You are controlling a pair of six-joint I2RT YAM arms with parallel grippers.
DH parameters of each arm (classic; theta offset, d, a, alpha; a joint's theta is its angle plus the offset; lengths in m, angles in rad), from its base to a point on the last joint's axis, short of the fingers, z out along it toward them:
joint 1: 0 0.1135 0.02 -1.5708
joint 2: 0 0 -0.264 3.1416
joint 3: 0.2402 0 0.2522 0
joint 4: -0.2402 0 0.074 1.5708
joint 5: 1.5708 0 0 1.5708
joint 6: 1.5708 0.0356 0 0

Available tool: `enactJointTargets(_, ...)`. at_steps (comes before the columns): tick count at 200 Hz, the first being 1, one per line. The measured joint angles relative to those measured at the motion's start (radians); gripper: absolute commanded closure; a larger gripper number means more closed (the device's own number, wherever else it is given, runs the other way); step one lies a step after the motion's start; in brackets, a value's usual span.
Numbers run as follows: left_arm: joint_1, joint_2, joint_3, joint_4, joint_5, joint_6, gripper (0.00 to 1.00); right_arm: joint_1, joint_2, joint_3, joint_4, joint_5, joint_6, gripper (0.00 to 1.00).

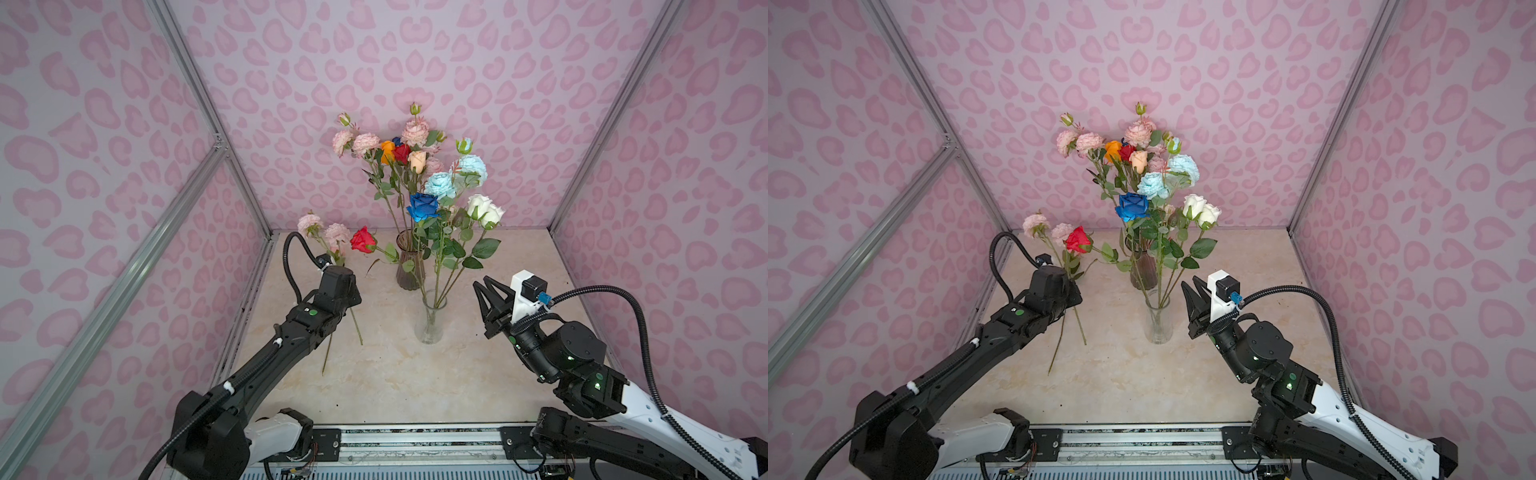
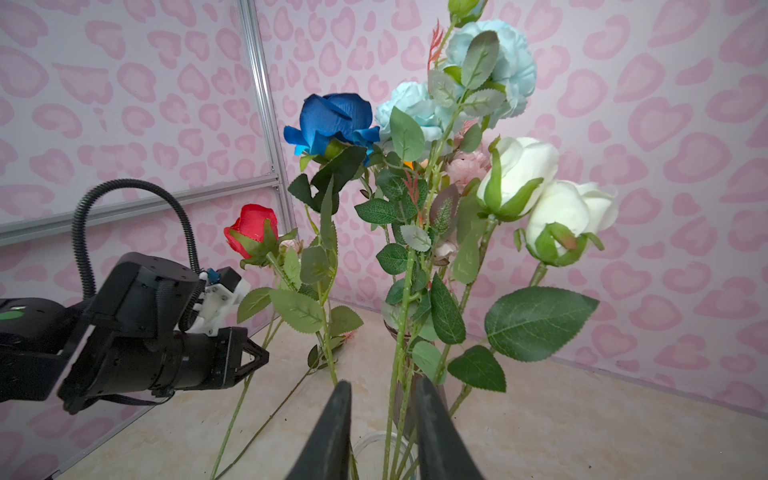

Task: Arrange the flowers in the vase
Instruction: 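Grasp the two pink rose stems on the table with the left gripper and lift, then raise the pink roses upright with the left gripper while the right gripper approaches, then grasp the pink rose stems with the right gripper beside the left gripper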

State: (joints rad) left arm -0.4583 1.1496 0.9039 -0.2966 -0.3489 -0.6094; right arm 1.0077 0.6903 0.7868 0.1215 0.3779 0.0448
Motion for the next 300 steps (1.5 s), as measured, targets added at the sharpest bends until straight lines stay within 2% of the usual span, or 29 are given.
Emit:
enactJointTargets(48, -0.011, -0.371, -0.08, 0.067, 0.026, 0.097, 0.97, -0.001, 0.039, 0.076, -0.045, -0.025, 0.016, 0.65)
enactJointTargets(72, -0.015, -0.546, -0.108, 0.158, 0.113, 0.171, 0.97, -0.008, 0.071, 0.128, -0.098, -0.063, 0.032, 0.6)
enactJointTargets(94, -0.018, -0.611, -0.074, 0.212, 0.219, 0.233, 0.97, -0.012, 0.096, 0.166, -0.142, -0.107, 0.051, 0.59)
enactJointTargets(122, -0.019, -0.608, 0.007, 0.247, 0.37, 0.276, 0.97, -0.013, 0.127, 0.201, -0.18, -0.171, 0.074, 0.58)
enactJointTargets(148, -0.031, -0.543, 0.063, 0.274, 0.508, 0.28, 0.97, -0.013, 0.171, 0.251, -0.2, -0.238, 0.077, 0.57)
enactJointTargets(183, -0.117, -0.441, 0.114, 0.298, 0.62, 0.282, 0.97, -0.013, 0.231, 0.304, -0.219, -0.337, 0.087, 0.56)
enactJointTargets(217, -0.253, -0.364, 0.129, 0.321, 0.635, 0.341, 0.97, -0.013, 0.259, 0.336, -0.214, -0.407, 0.095, 0.55)
enactJointTargets(247, -0.355, -0.3, 0.127, 0.325, 0.594, 0.395, 0.97, -0.013, 0.281, 0.366, -0.17, -0.458, 0.118, 0.53)
enactJointTargets(300, -0.423, -0.243, 0.126, 0.365, 0.545, 0.438, 0.97, -0.029, 0.312, 0.358, -0.071, -0.539, 0.202, 0.52)
